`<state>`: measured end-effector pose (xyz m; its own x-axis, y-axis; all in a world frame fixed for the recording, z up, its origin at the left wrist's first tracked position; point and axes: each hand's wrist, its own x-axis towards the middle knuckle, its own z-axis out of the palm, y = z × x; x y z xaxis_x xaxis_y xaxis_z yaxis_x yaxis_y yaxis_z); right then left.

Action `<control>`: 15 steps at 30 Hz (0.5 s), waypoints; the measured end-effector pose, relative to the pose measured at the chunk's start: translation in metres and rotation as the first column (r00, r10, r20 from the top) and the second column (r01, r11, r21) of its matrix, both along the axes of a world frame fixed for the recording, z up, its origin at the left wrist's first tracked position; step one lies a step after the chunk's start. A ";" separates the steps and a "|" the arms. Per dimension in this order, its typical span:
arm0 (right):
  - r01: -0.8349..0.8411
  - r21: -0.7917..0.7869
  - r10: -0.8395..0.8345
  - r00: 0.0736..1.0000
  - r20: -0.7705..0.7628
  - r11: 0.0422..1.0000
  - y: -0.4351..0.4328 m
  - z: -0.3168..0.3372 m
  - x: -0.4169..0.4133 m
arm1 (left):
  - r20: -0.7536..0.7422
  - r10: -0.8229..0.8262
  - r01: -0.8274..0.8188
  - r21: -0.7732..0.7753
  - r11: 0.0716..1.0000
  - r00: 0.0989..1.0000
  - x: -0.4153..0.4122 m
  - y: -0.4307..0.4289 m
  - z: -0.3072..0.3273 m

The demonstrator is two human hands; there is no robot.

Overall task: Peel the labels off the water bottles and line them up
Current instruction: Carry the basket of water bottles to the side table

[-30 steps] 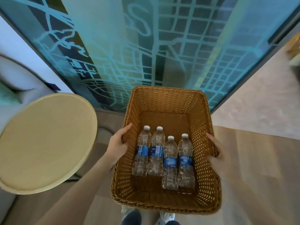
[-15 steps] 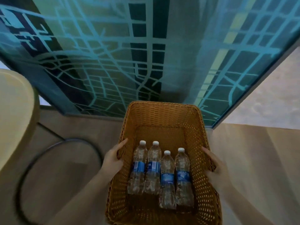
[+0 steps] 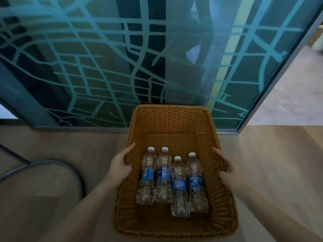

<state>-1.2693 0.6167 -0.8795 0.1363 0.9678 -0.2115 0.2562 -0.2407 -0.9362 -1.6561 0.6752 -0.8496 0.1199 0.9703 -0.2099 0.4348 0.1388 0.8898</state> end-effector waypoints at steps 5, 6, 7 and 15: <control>0.008 -0.034 -0.007 0.999 0.032 0.999 0.010 -0.009 0.004 | -0.023 0.016 -0.016 -0.029 0.999 1.000 0.000 0.016 -0.020; 0.004 -0.028 -0.003 0.999 0.047 1.000 0.009 -0.009 0.003 | -0.032 0.015 -0.016 -0.032 0.999 0.999 -0.001 0.016 -0.022; 0.006 -0.015 -0.005 0.998 0.060 1.000 0.009 -0.009 0.001 | -0.042 0.015 -0.017 -0.031 0.999 0.999 -0.001 0.016 -0.023; 0.014 0.004 -0.014 0.992 0.125 1.000 0.013 -0.015 -0.005 | -0.140 0.063 -0.057 0.047 0.997 0.988 0.001 0.016 -0.036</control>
<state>-1.2742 0.6301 -0.8940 0.1752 0.9662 -0.1891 0.3679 -0.2424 -0.8977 -1.6550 0.6912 -0.8858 0.0329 0.9833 -0.1790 0.5485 0.1319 0.8257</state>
